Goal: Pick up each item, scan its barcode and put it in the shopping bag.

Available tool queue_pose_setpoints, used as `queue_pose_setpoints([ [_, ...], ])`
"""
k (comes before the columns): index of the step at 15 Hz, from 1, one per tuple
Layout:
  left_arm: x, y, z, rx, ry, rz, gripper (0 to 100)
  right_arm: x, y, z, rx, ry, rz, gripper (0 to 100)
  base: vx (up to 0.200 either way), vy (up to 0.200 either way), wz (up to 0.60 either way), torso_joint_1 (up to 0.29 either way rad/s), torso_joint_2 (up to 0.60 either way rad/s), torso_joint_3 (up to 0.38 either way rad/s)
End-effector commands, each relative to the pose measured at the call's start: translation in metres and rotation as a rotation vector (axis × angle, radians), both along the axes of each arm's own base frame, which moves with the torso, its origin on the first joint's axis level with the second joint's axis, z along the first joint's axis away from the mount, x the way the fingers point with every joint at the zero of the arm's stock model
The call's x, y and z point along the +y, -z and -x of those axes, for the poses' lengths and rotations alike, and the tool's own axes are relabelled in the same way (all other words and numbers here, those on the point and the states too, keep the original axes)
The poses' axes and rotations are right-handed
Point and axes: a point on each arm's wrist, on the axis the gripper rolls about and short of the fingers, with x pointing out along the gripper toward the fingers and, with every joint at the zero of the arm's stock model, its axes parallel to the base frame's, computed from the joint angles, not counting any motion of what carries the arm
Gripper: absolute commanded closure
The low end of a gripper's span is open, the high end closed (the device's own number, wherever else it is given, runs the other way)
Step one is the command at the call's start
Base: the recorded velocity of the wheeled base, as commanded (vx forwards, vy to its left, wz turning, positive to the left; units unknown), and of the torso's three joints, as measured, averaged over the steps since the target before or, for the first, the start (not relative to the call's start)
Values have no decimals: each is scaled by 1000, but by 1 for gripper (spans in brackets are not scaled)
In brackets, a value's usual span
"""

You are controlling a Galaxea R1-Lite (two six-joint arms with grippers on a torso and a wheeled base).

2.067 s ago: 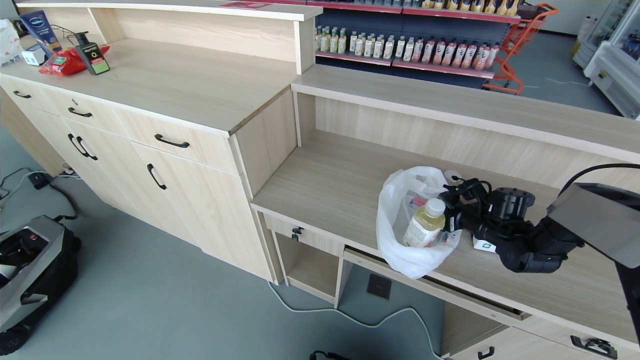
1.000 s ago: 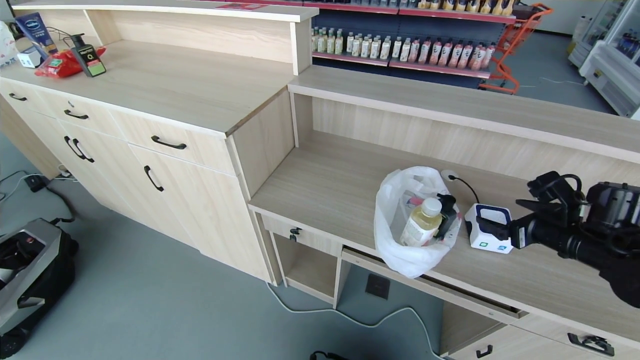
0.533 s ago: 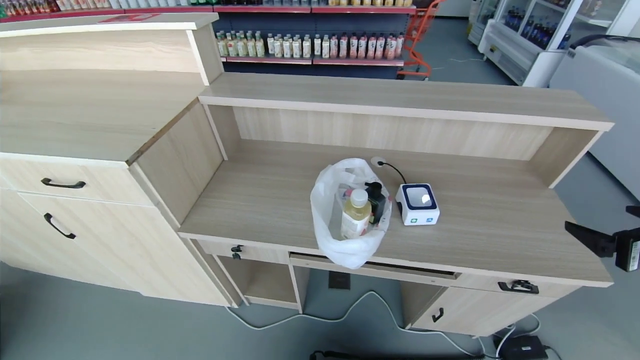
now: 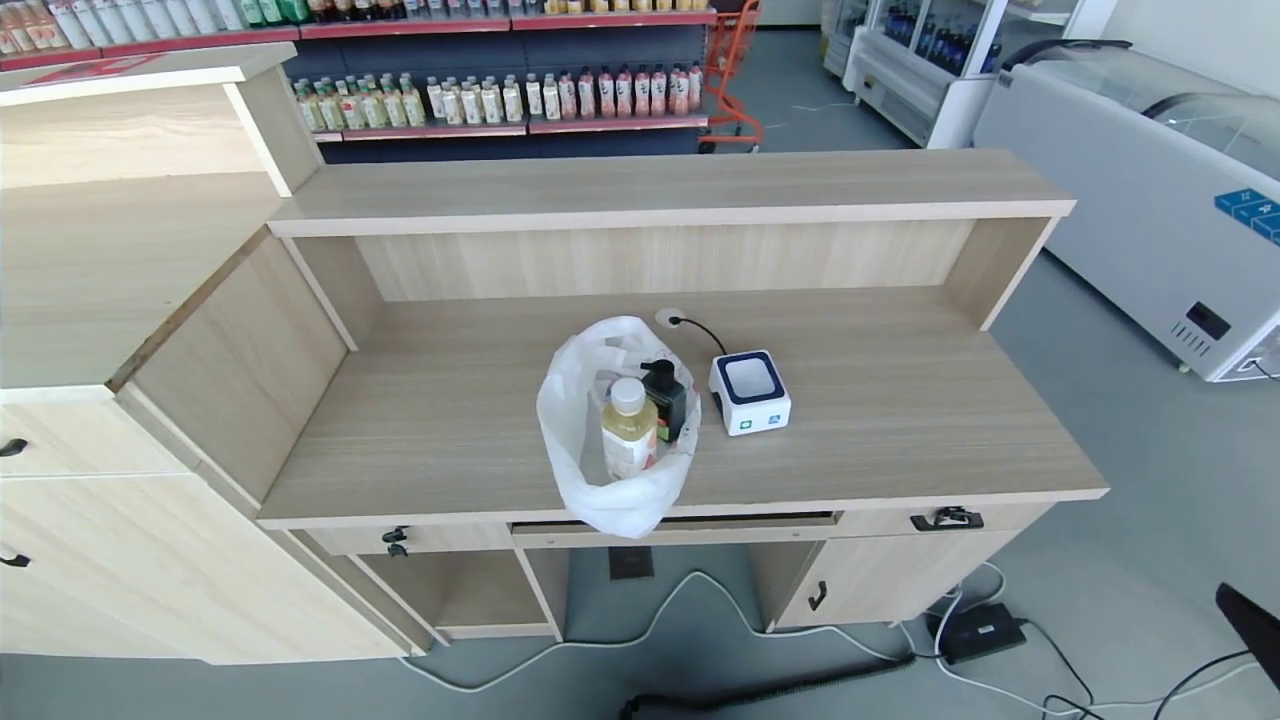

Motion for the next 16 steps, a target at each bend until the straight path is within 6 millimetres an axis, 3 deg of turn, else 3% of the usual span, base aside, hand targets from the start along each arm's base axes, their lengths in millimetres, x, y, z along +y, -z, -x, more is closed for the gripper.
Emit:
queue_pose_setpoints([
  [1,0,0,0,0,1,0,0,7,26,38,-96,-104,-26,0,0,0,0,0,0,0],
  [4,0,0,0,0,1,0,0,8,58,68,-85,-108,-33,0,0,0,0,0,0,0],
  [5,0,0,0,0,1,0,0,8,63,70,-65,-101,-38,0,0,0,0,0,0,0],
  [16,0,0,0,0,1,0,0,7,65,76,-124,-137,-64,0,0,0,0,0,0,0],
])
